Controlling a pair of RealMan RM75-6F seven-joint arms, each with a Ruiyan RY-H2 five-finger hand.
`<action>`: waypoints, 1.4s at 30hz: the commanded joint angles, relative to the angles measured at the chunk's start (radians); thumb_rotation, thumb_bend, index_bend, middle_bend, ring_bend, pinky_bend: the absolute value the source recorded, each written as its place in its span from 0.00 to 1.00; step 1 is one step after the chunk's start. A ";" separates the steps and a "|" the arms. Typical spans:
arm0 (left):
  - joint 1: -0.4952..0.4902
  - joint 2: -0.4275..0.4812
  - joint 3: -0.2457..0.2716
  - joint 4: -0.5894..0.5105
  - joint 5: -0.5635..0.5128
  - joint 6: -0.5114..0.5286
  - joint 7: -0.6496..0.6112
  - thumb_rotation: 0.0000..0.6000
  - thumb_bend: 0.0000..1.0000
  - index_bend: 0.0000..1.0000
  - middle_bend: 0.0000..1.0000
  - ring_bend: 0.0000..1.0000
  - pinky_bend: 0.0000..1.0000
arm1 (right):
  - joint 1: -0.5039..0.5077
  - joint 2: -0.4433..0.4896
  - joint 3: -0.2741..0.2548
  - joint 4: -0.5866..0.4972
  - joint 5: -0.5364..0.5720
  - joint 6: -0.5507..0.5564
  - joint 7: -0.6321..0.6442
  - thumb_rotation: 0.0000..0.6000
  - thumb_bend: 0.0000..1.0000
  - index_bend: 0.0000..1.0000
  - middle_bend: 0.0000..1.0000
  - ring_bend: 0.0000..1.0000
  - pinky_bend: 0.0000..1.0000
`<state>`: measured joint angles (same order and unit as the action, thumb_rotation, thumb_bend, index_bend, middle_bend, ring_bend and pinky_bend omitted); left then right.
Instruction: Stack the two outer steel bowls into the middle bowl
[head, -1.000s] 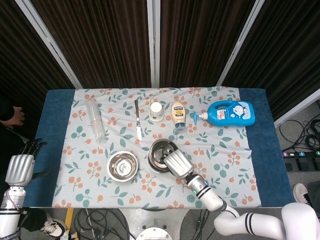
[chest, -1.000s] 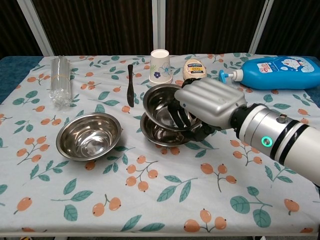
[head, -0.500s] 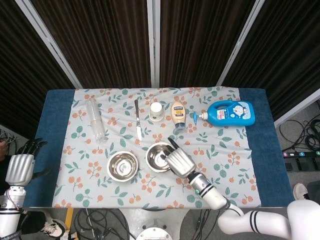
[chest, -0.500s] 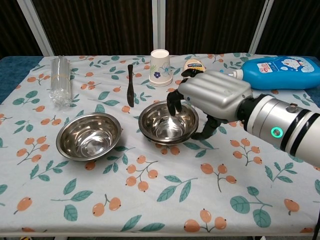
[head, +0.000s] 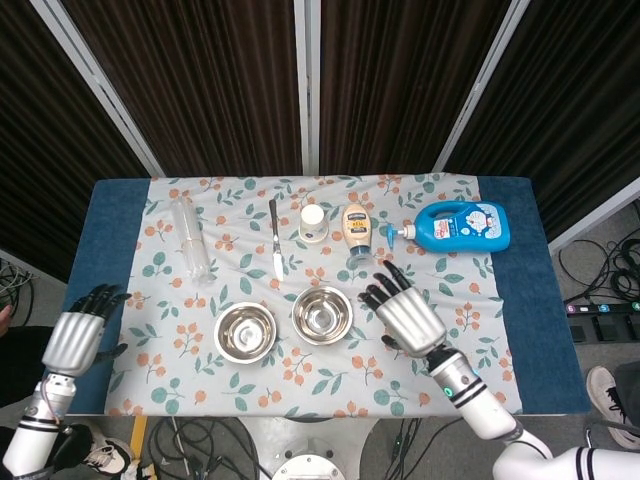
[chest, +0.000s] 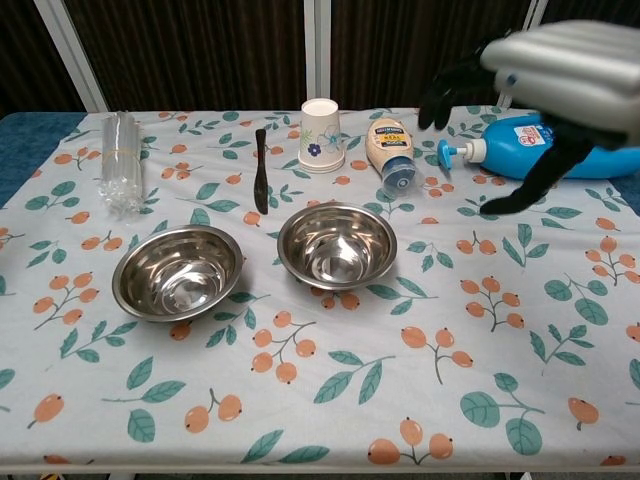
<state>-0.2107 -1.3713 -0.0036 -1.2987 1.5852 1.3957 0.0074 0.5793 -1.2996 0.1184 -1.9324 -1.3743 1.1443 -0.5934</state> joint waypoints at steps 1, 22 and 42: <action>-0.048 -0.004 0.038 -0.057 0.062 -0.061 0.089 1.00 0.12 0.29 0.27 0.17 0.32 | -0.063 0.077 0.034 -0.039 -0.069 0.110 0.146 1.00 0.01 0.29 0.31 0.16 0.00; -0.153 -0.186 0.092 -0.051 0.277 -0.102 0.361 1.00 0.16 0.38 0.38 0.28 0.42 | -0.191 0.065 0.043 0.203 -0.037 0.236 0.495 1.00 0.05 0.29 0.18 0.05 0.00; -0.230 -0.288 0.066 0.080 0.221 -0.199 0.388 1.00 0.21 0.45 0.44 0.28 0.41 | -0.216 0.070 0.070 0.270 -0.008 0.227 0.579 1.00 0.05 0.29 0.18 0.05 0.00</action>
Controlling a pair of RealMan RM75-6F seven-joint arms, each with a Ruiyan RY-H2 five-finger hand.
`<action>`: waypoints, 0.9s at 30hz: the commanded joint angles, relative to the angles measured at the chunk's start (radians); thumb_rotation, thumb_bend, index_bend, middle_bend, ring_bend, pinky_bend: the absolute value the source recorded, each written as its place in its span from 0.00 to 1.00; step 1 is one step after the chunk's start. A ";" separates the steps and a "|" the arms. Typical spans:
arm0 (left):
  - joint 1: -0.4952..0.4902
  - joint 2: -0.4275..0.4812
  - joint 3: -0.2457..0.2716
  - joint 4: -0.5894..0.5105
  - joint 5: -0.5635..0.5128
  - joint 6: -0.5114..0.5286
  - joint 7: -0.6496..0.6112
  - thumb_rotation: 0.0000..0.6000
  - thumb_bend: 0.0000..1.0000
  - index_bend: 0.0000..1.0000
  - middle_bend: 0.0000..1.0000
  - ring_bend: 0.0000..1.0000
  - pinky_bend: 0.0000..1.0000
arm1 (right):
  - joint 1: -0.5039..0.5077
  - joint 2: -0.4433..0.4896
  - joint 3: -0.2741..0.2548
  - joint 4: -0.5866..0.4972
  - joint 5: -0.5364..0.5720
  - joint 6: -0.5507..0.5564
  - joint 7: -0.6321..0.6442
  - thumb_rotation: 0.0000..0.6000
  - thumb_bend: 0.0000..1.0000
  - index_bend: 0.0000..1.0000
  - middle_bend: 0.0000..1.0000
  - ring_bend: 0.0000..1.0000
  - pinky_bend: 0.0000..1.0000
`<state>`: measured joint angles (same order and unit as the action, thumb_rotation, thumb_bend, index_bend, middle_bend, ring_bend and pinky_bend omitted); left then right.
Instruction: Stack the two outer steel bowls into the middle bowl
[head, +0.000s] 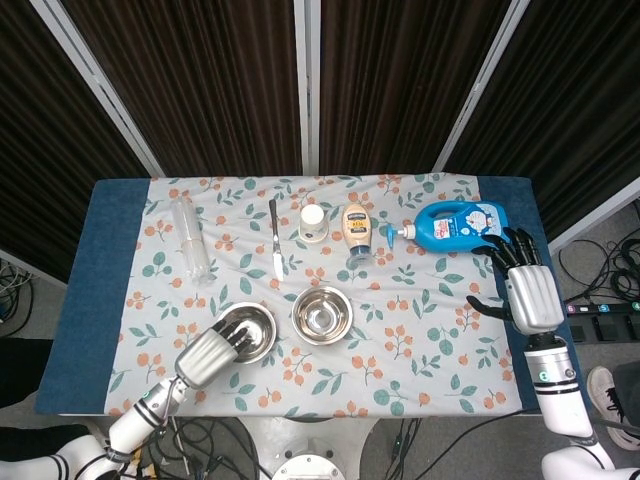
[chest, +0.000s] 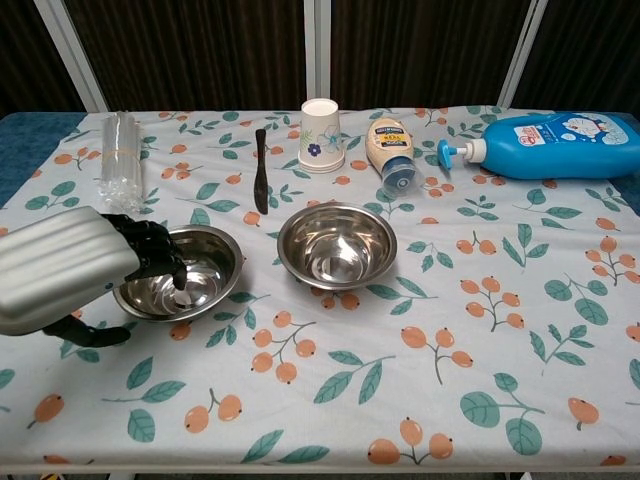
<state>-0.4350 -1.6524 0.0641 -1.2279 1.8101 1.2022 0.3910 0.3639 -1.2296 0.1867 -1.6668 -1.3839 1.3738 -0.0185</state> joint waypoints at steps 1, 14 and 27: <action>-0.008 -0.011 0.000 0.015 -0.003 -0.007 0.007 1.00 0.21 0.46 0.45 0.28 0.41 | -0.001 0.000 0.003 0.007 0.003 -0.004 0.007 1.00 0.05 0.28 0.18 0.05 0.00; -0.028 -0.080 0.025 0.150 0.026 0.022 0.027 1.00 0.28 0.59 0.58 0.34 0.42 | -0.010 -0.003 0.011 0.037 0.018 -0.017 0.039 1.00 0.05 0.28 0.18 0.05 0.00; -0.040 -0.125 0.042 0.227 0.041 0.064 0.000 1.00 0.35 0.68 0.66 0.40 0.43 | -0.015 -0.006 0.015 0.053 0.027 -0.026 0.047 1.00 0.06 0.27 0.18 0.05 0.00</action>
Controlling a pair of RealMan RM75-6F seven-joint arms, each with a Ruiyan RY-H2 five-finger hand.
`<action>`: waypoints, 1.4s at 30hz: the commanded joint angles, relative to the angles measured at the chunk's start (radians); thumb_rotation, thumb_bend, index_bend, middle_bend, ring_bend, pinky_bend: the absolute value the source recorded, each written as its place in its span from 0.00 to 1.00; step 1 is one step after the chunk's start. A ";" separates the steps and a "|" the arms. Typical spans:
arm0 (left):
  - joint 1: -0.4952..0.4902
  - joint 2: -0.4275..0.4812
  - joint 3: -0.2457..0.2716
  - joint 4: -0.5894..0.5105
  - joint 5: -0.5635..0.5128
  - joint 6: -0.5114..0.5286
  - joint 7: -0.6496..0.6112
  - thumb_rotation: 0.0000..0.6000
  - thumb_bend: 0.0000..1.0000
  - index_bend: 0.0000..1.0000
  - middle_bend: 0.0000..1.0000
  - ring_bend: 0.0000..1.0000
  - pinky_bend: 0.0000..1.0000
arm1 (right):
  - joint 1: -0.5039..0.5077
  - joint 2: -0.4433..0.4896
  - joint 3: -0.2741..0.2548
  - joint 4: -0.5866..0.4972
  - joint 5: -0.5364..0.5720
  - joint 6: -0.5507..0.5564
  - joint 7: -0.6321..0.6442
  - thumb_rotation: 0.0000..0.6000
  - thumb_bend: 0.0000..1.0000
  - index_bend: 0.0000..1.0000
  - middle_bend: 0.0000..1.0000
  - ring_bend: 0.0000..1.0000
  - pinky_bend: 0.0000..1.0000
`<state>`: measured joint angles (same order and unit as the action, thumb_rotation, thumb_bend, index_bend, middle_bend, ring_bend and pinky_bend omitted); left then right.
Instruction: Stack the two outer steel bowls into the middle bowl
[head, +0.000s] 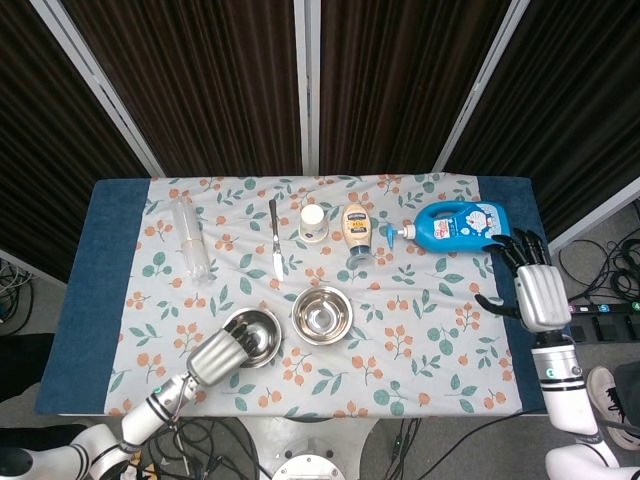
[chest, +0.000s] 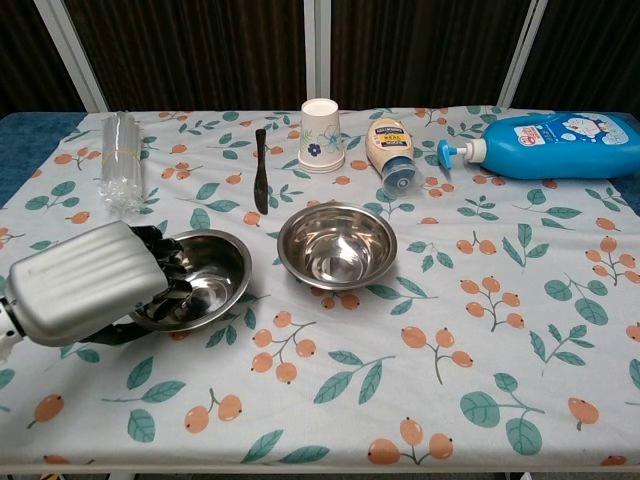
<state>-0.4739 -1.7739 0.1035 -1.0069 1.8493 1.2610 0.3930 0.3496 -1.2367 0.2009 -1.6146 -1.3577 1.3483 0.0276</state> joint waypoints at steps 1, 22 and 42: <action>-0.001 -0.006 0.003 0.010 0.004 0.012 -0.002 1.00 0.35 0.68 0.67 0.40 0.43 | -0.001 0.001 0.002 0.001 0.002 -0.001 0.001 1.00 0.06 0.27 0.18 0.05 0.00; -0.169 -0.014 -0.104 -0.079 0.048 0.028 0.027 1.00 0.36 0.70 0.68 0.41 0.43 | -0.031 0.026 0.035 -0.004 0.013 0.043 0.064 1.00 0.06 0.25 0.19 0.05 0.00; -0.321 -0.191 -0.128 0.130 0.012 -0.076 -0.027 1.00 0.33 0.65 0.62 0.40 0.42 | -0.073 0.064 0.056 0.064 0.031 0.055 0.203 1.00 0.06 0.25 0.19 0.05 0.00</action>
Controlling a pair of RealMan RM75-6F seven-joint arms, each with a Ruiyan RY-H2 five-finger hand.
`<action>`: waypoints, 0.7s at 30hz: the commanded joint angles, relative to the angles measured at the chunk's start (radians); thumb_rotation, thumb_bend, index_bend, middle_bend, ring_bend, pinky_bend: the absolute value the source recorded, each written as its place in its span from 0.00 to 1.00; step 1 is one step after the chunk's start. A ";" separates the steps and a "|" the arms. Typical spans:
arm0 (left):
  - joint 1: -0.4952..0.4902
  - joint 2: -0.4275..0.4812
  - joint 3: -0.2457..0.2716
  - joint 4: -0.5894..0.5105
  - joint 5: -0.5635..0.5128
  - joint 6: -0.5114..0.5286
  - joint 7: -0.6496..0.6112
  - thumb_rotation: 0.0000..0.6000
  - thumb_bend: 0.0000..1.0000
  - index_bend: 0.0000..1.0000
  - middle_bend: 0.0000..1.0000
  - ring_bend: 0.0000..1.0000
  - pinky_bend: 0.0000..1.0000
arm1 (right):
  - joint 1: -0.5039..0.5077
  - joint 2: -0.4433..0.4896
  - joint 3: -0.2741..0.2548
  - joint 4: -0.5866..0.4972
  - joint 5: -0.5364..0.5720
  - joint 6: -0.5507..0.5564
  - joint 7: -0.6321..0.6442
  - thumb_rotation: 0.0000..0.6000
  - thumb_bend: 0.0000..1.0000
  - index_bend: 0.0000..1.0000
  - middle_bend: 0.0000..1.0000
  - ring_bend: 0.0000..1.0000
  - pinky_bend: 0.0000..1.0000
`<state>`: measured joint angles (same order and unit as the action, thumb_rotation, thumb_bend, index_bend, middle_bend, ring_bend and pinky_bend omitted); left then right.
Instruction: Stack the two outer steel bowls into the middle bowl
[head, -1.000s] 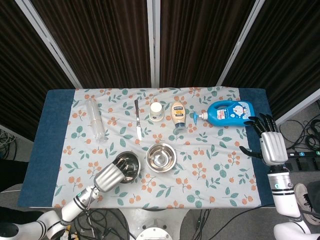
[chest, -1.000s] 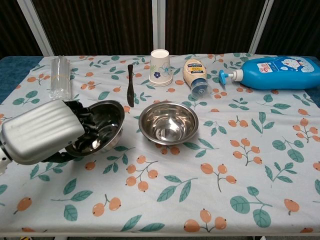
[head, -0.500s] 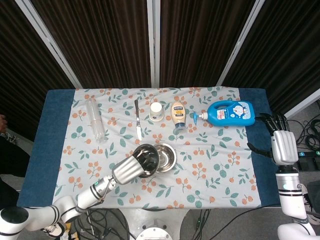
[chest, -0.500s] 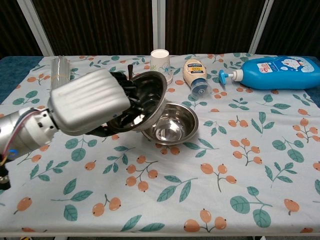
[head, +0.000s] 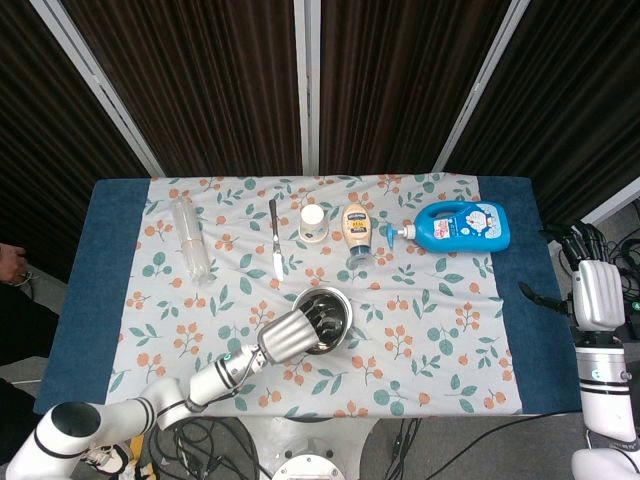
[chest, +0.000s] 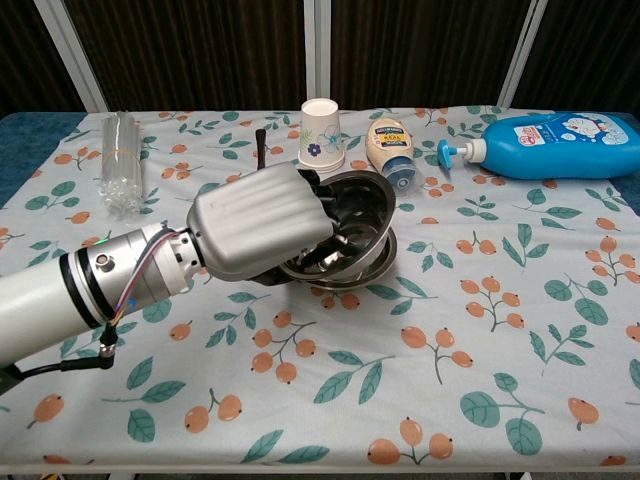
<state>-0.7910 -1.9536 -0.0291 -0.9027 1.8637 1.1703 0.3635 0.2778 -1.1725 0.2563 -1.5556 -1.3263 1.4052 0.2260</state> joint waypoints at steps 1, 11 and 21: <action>-0.003 -0.014 0.006 0.035 -0.003 0.021 0.010 1.00 0.32 0.63 0.60 0.39 0.41 | -0.001 -0.001 0.000 0.007 -0.001 -0.003 0.007 1.00 0.06 0.25 0.19 0.05 0.00; 0.000 0.065 -0.004 -0.046 -0.029 0.064 0.048 1.00 0.24 0.34 0.41 0.28 0.36 | -0.003 -0.010 -0.006 0.004 -0.020 0.004 0.000 1.00 0.06 0.25 0.19 0.05 0.00; 0.269 0.336 -0.039 -0.378 -0.298 0.194 0.118 1.00 0.22 0.34 0.38 0.28 0.36 | -0.025 0.006 -0.075 0.013 -0.091 0.002 -0.063 1.00 0.05 0.24 0.17 0.03 0.00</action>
<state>-0.6382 -1.7083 -0.0560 -1.1794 1.6860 1.3018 0.4989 0.2605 -1.1694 0.2005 -1.5535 -1.3985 1.4069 0.1830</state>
